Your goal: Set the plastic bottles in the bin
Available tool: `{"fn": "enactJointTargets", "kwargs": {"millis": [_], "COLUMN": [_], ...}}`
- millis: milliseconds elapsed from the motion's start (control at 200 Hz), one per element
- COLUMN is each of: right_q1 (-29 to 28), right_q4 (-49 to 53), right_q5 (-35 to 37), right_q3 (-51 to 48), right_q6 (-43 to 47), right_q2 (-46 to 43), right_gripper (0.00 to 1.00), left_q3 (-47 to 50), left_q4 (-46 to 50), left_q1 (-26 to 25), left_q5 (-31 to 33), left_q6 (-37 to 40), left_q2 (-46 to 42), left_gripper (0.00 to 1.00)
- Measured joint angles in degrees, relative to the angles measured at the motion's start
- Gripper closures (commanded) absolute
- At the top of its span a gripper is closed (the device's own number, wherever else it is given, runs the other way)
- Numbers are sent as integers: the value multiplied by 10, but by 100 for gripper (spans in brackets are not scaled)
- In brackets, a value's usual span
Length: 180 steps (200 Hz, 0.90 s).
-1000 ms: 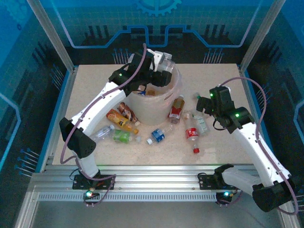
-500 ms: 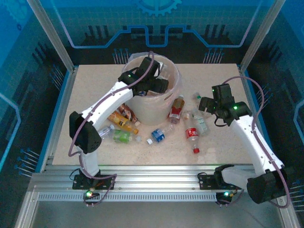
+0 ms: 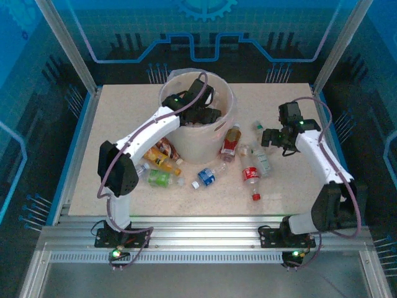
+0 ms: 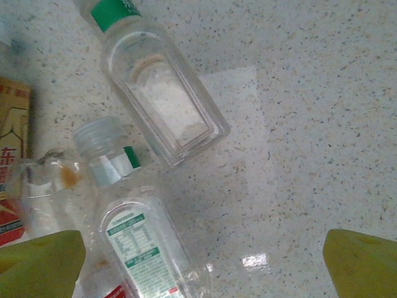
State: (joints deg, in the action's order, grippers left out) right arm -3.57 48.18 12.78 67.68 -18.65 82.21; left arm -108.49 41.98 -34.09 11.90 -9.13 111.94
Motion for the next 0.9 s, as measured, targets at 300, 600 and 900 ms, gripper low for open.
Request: {"fn": "enactJointTargets", "kwargs": {"millis": [300, 600, 900], "right_q1": [30, 30, 33], "right_q4": [-12, -13, -12], "right_q5": [-30, -60, -75], "right_q3": [64, 118, 140], "right_q6": [56, 100, 126], "right_q2": [119, 193, 236], "right_gripper": [0, 0, 0], "left_q3": [-5, -5, 14], "left_q4": [3, 15, 7], "left_q1": [1, 2, 3], "left_q5": [-3, -1, 8], "left_q6": [2, 2, 2], "left_q2": [10, -10, -106], "left_gripper": [1, 1, 1]}}
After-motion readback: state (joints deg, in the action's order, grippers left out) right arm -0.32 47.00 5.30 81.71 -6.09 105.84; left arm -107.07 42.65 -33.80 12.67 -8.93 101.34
